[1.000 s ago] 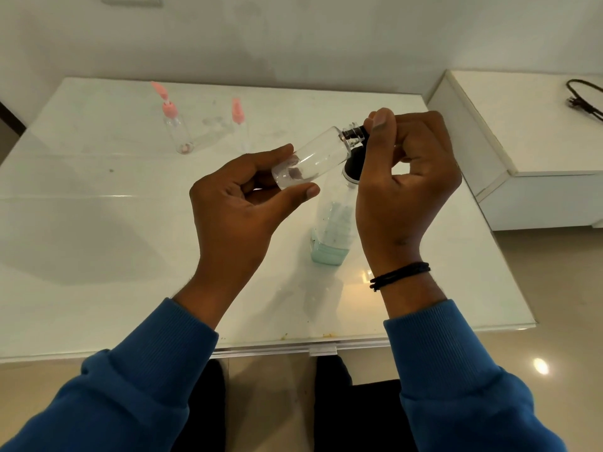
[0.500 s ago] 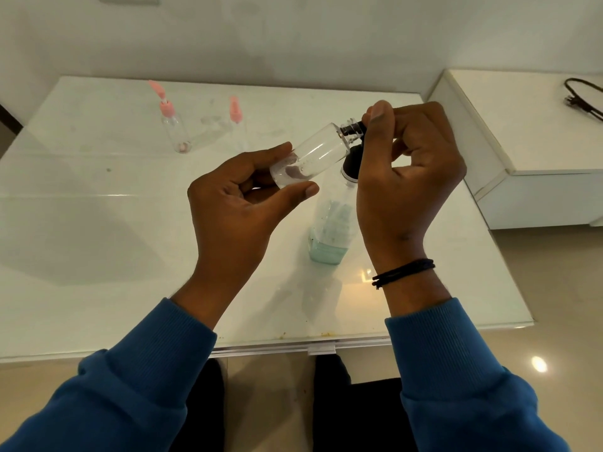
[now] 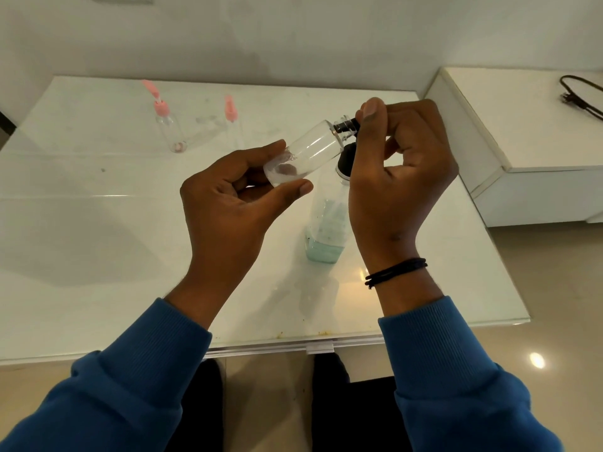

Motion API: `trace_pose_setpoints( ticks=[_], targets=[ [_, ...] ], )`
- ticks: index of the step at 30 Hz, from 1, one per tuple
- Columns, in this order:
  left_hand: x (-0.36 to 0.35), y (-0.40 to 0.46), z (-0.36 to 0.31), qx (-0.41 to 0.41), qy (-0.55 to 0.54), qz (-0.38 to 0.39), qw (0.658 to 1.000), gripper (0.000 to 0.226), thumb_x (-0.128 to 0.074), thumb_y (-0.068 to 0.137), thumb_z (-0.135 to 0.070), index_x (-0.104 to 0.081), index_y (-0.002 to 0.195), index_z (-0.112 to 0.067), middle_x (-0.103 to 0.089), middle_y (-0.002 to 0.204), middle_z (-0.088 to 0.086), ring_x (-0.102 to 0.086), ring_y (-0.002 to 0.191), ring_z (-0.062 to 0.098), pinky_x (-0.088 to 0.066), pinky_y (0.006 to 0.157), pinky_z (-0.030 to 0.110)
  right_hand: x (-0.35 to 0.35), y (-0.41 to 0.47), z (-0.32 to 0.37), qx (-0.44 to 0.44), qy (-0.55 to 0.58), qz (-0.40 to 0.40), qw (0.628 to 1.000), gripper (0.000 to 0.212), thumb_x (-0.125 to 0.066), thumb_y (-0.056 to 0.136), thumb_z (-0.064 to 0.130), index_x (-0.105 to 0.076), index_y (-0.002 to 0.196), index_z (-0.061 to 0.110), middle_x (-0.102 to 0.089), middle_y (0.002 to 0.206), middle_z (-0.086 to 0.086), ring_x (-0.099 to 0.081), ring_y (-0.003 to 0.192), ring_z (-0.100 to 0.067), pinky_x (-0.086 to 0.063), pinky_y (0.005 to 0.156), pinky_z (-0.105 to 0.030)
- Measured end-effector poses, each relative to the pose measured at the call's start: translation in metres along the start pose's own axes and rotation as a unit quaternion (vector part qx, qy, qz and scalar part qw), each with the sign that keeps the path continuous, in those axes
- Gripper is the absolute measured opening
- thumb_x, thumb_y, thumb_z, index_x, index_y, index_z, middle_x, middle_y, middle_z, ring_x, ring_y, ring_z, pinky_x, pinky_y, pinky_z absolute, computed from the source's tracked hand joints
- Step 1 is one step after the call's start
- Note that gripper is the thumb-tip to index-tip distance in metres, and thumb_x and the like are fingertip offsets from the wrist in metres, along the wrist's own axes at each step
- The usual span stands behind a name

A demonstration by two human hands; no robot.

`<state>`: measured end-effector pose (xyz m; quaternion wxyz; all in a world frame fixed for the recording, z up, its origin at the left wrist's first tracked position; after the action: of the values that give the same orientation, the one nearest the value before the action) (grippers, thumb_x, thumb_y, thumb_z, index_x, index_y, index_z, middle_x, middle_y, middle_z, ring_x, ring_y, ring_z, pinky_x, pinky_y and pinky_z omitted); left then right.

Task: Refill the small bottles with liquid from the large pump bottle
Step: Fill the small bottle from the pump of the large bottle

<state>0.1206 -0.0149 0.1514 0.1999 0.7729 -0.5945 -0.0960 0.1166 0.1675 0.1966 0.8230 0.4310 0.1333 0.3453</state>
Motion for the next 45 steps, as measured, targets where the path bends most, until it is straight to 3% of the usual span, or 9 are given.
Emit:
trace_pose_setpoints(
  ticks=[10, 18, 27, 36, 45],
  targets=[
    [-0.0001, 0.0000, 0.0008, -0.001, -0.001, 0.004, 1.000, 0.046, -0.088, 0.077, -0.015, -0.071, 0.119, -0.008, -0.074, 0.112, -0.002, -0.074, 0.101, 0.009, -0.059, 0.085, 0.021, -0.0008, -0.0013, -0.0020, -0.014, 0.006, 0.004, 1.000, 0.024, -0.064, 0.097, 0.008, -0.069, 0.074, 0.002, -0.057, 0.077, 0.006, -0.053, 0.069, -0.007, -0.043, 0.057, -0.021],
    [0.0015, -0.0010, 0.0035, 0.009, -0.007, 0.003, 1.000, 0.046, -0.089, 0.077, -0.012, -0.072, 0.119, -0.006, -0.075, 0.111, 0.002, -0.074, 0.101, 0.013, -0.062, 0.085, 0.028, 0.0000, -0.0087, -0.0062, -0.027, 0.015, -0.001, 1.000, 0.024, -0.064, 0.097, 0.003, -0.068, 0.073, 0.002, -0.057, 0.077, 0.004, -0.053, 0.069, -0.008, -0.046, 0.056, -0.032],
    [0.0008, -0.0005, 0.0031, 0.010, -0.006, 0.005, 1.000, 0.046, -0.089, 0.077, -0.013, -0.072, 0.119, -0.006, -0.074, 0.112, 0.002, -0.074, 0.101, 0.010, -0.061, 0.084, 0.024, -0.0003, -0.0052, -0.0037, -0.019, 0.012, 0.003, 1.000, 0.023, -0.064, 0.097, 0.006, -0.069, 0.075, 0.003, -0.057, 0.078, 0.007, -0.051, 0.071, -0.002, -0.045, 0.057, -0.026],
    [-0.0001, -0.0002, 0.0000, 0.009, -0.016, 0.001, 1.000, 0.046, -0.089, 0.076, -0.010, -0.071, 0.118, -0.009, -0.074, 0.111, -0.002, -0.074, 0.099, 0.008, -0.060, 0.083, 0.021, -0.0003, -0.0015, 0.0016, -0.008, 0.001, 0.002, 1.000, 0.024, -0.064, 0.097, 0.009, -0.069, 0.074, 0.003, -0.057, 0.078, 0.007, -0.055, 0.068, -0.014, -0.047, 0.056, -0.031],
    [-0.0002, -0.0004, 0.0025, 0.012, -0.010, 0.005, 1.000, 0.046, -0.088, 0.077, -0.013, -0.071, 0.119, -0.009, -0.073, 0.111, -0.003, -0.073, 0.101, 0.006, -0.059, 0.084, 0.020, -0.0011, -0.0037, -0.0018, -0.017, 0.008, 0.001, 1.000, 0.025, -0.063, 0.097, 0.006, -0.068, 0.073, 0.003, -0.056, 0.077, 0.006, -0.054, 0.069, -0.011, -0.046, 0.058, -0.025]
  ],
)
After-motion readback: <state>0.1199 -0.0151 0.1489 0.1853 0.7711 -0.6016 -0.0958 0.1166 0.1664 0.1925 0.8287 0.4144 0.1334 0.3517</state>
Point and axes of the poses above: each hand's wrist, its own y-axis towards the middle knuckle, its own x-axis out of the back of the hand, z = x × y, the point moved 6 cm from there along y, towards the middle knuckle
